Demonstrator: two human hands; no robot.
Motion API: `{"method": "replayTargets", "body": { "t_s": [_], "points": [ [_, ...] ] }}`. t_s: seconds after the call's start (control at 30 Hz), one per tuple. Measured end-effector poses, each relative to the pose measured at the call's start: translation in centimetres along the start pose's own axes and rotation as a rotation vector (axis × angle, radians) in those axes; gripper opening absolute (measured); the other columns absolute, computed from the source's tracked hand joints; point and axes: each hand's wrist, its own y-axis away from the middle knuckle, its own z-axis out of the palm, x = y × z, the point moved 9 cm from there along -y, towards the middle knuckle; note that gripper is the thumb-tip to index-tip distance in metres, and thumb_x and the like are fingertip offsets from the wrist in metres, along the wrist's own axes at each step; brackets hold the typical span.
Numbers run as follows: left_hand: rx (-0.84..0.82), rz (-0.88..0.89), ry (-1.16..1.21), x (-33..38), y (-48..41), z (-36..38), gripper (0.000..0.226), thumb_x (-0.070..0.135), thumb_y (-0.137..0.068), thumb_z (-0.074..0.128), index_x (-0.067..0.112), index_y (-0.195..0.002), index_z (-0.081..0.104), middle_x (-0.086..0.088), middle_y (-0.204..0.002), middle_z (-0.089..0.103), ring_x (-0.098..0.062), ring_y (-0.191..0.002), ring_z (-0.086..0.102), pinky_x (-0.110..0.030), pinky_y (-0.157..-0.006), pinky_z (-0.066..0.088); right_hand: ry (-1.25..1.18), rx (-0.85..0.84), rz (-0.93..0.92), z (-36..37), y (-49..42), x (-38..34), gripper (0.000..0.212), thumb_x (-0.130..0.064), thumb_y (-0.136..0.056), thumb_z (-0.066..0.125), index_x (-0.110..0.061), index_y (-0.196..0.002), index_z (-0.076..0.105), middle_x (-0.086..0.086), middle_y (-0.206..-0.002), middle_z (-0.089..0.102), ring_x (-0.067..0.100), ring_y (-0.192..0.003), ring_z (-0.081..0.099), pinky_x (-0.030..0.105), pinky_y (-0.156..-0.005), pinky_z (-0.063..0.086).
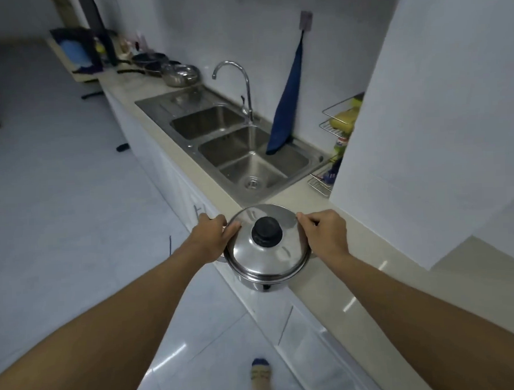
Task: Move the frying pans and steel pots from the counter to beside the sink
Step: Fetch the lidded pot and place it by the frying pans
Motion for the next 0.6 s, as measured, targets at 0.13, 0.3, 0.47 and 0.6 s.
{"method": "replayTargets", "body": {
  "t_s": [0.13,0.3,0.47,0.6],
  "points": [
    [0.033,-0.08,-0.005,-4.8,-4.4,-3.2,0.064,0.066,-0.097,0.034,0.014,-0.127,0.054,-0.016,-0.124,0.045,-0.034,-0.099,0.06,-0.043,-0.089,0.053,-0.012,-0.051,-0.073,5.9,-4.9,-4.0,0.043,-0.039,-0.094,0.066,-0.004,-0.069,0.073,0.011,-0.062,0.068,0.03,-0.066,0.064,0.039,-0.068,0.053],
    [0.063,-0.175,0.005,-9.8,-10.6,-7.5,0.066,0.068,-0.096,0.033,0.014,-0.127,0.052,-0.014,-0.125,0.043,-0.028,-0.091,0.057,-0.036,-0.08,0.05,-0.063,-0.124,-0.129,13.0,-12.0,-8.5,0.04,-0.043,-0.09,0.07,-0.012,-0.066,0.078,0.001,-0.057,0.068,0.019,-0.06,0.064,0.03,-0.062,0.048],
    [0.109,-0.242,0.016,-14.3,-16.3,-11.7,0.064,0.066,-0.096,0.035,0.013,-0.126,0.054,-0.016,-0.123,0.045,-0.03,-0.093,0.059,-0.039,-0.084,0.051,-0.059,-0.174,-0.165,19.3,-18.6,-13.0,0.041,-0.045,-0.09,0.069,-0.02,-0.057,0.073,-0.008,-0.049,0.062,0.007,-0.05,0.059,0.022,-0.056,0.04],
    [0.134,-0.274,0.037,-18.0,-20.3,-14.9,0.063,0.065,-0.097,0.035,0.013,-0.128,0.053,-0.015,-0.124,0.045,-0.028,-0.092,0.058,-0.036,-0.078,0.05,-0.084,-0.254,-0.155,24.6,-23.2,-16.2,0.036,-0.046,-0.09,0.069,-0.018,-0.068,0.078,0.001,-0.067,0.071,0.024,-0.078,0.068,0.04,-0.073,0.056]
  ]
}}
